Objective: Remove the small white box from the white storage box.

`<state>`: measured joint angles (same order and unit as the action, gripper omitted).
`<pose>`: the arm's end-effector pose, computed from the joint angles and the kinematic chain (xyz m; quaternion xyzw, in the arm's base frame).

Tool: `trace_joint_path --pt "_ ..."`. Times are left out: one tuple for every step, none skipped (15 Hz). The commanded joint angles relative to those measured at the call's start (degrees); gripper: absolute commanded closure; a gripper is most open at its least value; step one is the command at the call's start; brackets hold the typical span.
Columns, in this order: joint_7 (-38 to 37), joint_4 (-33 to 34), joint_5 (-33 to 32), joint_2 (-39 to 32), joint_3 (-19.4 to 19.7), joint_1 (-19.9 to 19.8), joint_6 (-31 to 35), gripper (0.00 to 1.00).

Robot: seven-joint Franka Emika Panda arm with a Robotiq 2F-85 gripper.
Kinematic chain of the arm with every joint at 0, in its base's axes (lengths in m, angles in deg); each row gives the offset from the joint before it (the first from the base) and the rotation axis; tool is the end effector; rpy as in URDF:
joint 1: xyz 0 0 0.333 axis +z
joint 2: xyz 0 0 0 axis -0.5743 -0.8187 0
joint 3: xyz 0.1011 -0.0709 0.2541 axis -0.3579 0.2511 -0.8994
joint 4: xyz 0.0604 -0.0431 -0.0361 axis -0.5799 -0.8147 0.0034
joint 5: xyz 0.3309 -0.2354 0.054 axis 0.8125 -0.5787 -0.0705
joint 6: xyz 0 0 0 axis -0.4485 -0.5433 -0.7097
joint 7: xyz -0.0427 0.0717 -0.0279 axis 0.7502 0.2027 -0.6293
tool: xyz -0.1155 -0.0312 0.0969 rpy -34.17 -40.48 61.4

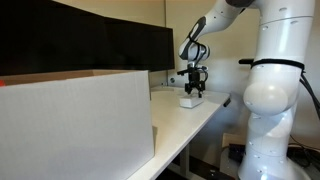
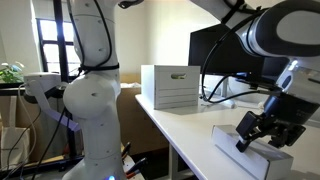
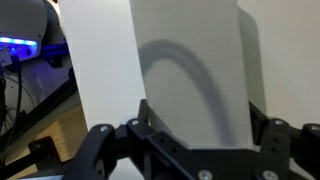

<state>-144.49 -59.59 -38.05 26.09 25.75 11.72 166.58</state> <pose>0.3267 -0.3592 0.2634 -0.5155 0.8397 0.1666 0.0378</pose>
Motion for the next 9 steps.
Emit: trace_joint_path --pt "-0.35 -0.91 1.68 0.44 -0.01 -0.98 1.33 0.37" --pt "-0.33 -0.92 1.67 0.46 0.11 -1.01 1.29 0.36" --pt "-0.21 -0.93 1.71 0.41 0.23 -1.07 1.29 0.03" --pt "-0.17 -0.93 1.69 0.43 0.3 -1.14 1.23 0.03" --pt "-0.13 -0.92 1.67 0.42 0.37 -1.24 1.21 0.0" --pt "-0.18 -0.91 1.59 0.43 0.41 -1.34 1.15 0.0" --pt "-0.16 -0.85 1.5 0.43 0.48 -1.44 1.11 0.0" --pt "-0.11 -0.87 1.5 0.46 0.56 -1.48 1.08 0.0" --pt "-0.07 -0.89 1.45 0.49 0.65 -1.55 1.11 0.0"
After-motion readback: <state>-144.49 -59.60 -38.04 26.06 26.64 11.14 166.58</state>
